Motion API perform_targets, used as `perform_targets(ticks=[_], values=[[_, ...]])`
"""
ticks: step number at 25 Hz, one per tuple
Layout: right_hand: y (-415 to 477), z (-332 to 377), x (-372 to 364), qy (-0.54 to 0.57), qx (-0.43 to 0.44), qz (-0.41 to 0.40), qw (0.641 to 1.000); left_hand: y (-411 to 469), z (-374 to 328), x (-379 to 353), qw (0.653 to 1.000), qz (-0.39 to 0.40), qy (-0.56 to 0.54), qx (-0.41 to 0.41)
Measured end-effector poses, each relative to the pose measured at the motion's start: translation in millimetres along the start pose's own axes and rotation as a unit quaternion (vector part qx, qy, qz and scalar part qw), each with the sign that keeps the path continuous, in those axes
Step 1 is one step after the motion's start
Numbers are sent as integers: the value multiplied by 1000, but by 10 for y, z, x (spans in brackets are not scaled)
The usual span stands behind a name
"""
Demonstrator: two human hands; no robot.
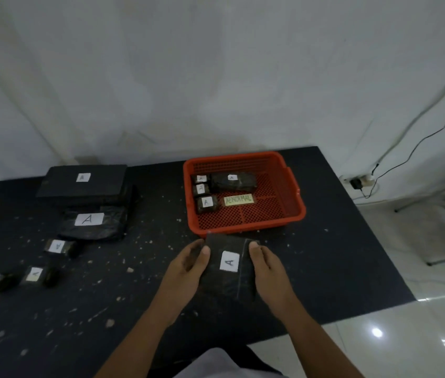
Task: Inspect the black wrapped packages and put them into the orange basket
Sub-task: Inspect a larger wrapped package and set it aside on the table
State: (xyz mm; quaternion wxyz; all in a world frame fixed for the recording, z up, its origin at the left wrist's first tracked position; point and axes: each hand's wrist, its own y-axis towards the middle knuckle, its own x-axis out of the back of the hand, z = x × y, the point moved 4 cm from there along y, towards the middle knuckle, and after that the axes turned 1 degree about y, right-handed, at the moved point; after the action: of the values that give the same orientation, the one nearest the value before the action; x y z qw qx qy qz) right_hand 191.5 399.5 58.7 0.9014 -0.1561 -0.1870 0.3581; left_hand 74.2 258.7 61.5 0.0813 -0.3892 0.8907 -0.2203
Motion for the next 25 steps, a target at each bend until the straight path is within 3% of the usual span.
perform_targets(ticks=[3,6,9,12,17,21,23,25], values=[[54,-87,165,168,-40,-34,984,-45,91,-233,994,44,-84,58],[12,-153,167,263,-66,8,963,-53,161,-299,989,32,-132,49],[-47,-184,198,185,-66,63,978,-42,145,-274,994,33,-103,17],[-45,-174,218,94,-73,118,986,-79,51,-272,998,60,-1,-22],[26,-92,278,64,-57,66,994,-108,-169,-342,979,108,143,-93],[51,-104,316,88,-49,43,994,-118,-265,-370,989,100,82,-77],[51,-77,336,95,-28,23,995,-123,-235,-402,992,118,8,-30],[63,-56,379,129,-25,-10,991,-156,-231,-447,988,153,10,-15]])
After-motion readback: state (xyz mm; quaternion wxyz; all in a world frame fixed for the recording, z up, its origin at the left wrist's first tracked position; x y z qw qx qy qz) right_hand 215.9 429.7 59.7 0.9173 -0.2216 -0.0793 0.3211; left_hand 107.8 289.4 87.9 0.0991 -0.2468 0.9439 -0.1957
